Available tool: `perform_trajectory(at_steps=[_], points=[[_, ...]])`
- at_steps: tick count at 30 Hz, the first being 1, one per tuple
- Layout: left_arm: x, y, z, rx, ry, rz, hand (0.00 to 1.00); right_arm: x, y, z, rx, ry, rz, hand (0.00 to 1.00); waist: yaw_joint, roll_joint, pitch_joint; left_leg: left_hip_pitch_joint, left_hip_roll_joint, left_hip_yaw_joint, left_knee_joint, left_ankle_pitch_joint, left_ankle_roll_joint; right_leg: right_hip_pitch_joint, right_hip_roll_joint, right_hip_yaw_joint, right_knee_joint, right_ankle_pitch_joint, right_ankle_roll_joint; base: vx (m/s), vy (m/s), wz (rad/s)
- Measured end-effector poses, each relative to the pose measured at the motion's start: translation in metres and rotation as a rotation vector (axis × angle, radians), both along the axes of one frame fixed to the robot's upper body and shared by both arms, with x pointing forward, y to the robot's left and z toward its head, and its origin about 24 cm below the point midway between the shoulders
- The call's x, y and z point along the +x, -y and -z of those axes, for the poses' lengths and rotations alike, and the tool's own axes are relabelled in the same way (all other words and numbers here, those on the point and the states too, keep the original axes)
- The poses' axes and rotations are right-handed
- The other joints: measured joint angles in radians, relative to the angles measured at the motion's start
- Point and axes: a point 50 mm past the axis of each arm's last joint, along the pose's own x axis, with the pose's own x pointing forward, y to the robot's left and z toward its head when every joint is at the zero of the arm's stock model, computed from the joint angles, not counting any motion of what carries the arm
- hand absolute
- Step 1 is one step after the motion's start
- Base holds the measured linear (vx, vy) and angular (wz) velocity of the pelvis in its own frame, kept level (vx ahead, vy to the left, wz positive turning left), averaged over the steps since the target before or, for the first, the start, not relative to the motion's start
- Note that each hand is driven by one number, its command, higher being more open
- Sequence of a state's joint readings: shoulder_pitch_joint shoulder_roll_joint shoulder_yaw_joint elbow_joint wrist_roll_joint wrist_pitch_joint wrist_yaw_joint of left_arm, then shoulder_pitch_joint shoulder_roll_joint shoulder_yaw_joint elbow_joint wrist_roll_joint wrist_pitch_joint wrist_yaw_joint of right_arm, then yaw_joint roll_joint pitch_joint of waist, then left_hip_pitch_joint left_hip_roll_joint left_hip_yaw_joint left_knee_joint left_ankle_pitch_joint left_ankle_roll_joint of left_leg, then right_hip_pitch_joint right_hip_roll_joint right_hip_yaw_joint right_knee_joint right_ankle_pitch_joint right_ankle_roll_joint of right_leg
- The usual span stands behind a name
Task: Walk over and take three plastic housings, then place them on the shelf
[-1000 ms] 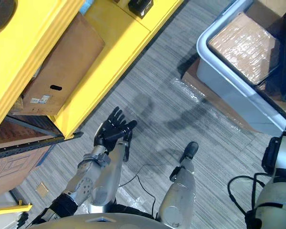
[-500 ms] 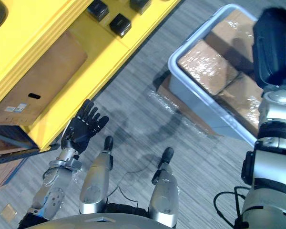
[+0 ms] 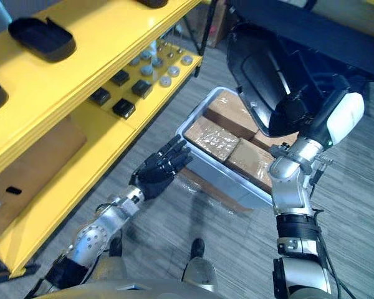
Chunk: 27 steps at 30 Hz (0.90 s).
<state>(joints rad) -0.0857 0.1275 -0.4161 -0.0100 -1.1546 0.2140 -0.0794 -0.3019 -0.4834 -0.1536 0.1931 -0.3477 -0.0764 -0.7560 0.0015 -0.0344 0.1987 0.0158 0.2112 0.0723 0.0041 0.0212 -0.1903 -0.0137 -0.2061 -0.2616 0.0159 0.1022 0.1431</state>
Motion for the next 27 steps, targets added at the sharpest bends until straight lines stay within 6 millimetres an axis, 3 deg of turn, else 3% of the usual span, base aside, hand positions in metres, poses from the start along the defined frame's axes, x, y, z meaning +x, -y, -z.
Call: perform_trajectory(at_steps=[6, 12, 17, 23, 27], points=[[0.01, 0.007, -0.009, -0.11, 0.009, -0.017, 1.0, -0.023, -0.025, 0.001, -0.052, 0.096, -0.152, 0.0, -0.049, 0.0, -0.065, 0.041, 0.001, 0.037, -0.028, 0.003, -0.001, 0.006, 0.002, 0.025, -0.002, -0.008, 0.01, -0.03, -0.004, -0.16], [0.011, 0.024, -0.022, -0.139, 0.076, -0.009, 1.0, -0.019, -0.057, 0.019, -0.021, 0.028, -0.306, 0.0, -0.057, 0.001, -0.093, 0.045, 0.001, 0.043, -0.034, 0.013, 0.0, 0.005, 0.003, 0.031, -0.006, -0.01, 0.014, -0.03, -0.002, -0.03], [0.012, 0.035, -0.026, -0.017, 0.157, -0.025, 1.0, -0.02, -0.09, 0.041, 0.043, -0.048, -0.424, 0.0, -0.057, 0.005, -0.1, 0.044, 0.0, 0.042, -0.045, 0.024, -0.001, -0.002, 0.004, 0.031, -0.005, -0.004, 0.01, 0.0, 0.0, 0.0], [0.017, 0.036, -0.028, 0.084, 0.177, -0.085, 1.0, -0.021, -0.109, 0.046, 0.055, -0.051, -0.513, 0.0, -0.058, 0.011, -0.116, 0.044, -0.005, 0.039, -0.046, 0.025, 0.0, -0.001, 0.0, 0.03, -0.005, -0.002, 0.011, 0.0, 0.0, 0.0], [0.022, 0.032, -0.033, 0.179, 0.185, -0.233, 1.0, -0.023, -0.129, 0.052, 0.093, -0.063, -0.577, 0.0, -0.057, 0.011, -0.119, 0.043, -0.007, 0.036, -0.045, 0.024, 0.0, 0.001, -0.002, 0.029, -0.005, -0.003, 0.011, 0.0, 0.002, 0.01]])
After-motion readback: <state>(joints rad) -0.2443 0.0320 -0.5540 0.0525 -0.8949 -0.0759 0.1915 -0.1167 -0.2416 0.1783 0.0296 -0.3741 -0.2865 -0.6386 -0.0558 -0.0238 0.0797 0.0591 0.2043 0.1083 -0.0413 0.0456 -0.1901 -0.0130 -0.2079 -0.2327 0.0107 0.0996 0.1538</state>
